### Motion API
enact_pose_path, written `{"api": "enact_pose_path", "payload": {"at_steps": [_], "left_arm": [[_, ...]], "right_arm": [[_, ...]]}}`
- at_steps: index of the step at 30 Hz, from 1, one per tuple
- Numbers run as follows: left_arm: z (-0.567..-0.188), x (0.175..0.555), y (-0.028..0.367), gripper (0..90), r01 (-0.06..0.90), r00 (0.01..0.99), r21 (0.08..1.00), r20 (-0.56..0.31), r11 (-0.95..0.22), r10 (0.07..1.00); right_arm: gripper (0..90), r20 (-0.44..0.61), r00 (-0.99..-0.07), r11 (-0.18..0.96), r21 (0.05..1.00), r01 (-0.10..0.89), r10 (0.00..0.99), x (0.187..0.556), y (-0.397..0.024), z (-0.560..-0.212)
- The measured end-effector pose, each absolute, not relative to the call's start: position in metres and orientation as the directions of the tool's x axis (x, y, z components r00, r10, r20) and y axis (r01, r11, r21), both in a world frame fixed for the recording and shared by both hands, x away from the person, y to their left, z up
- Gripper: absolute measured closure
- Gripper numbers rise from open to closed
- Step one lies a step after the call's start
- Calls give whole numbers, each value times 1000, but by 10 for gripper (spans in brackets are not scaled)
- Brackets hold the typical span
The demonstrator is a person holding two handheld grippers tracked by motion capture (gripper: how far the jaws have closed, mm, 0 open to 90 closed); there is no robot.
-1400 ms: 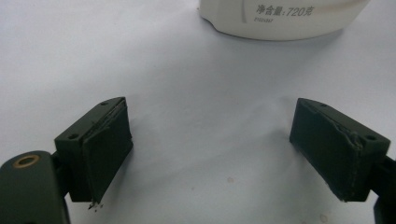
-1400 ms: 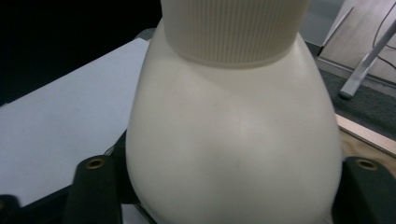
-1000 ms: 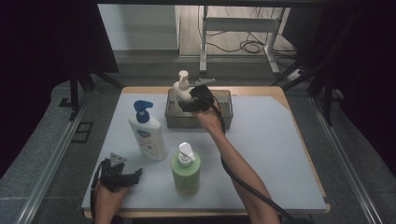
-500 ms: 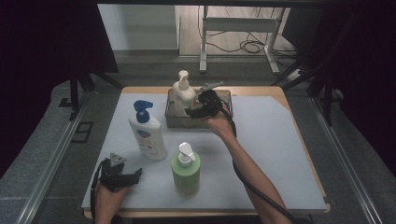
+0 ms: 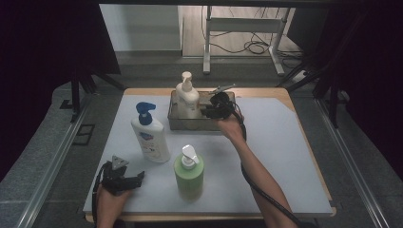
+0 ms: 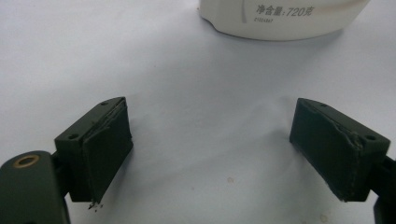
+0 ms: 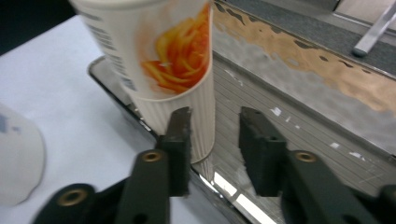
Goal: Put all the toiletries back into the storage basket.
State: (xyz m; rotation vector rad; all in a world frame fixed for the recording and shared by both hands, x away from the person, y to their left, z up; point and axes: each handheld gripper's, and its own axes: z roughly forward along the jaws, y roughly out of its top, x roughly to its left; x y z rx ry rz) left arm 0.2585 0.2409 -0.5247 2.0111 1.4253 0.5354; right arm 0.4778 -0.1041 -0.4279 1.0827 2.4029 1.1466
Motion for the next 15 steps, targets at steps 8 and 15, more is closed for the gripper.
{"api": "enact_pose_path", "payload": {"at_steps": [8,15], "left_arm": [[-525,259,241,122,694,339,680,-21,-235,941],[-525,259,241,122,694,339,680,-21,-235,941]], "right_arm": [[898,104,-649,371,748,551,753,488,-99,-439],[899,98,-639,390,718,576,763,495,-90,-450]]}}
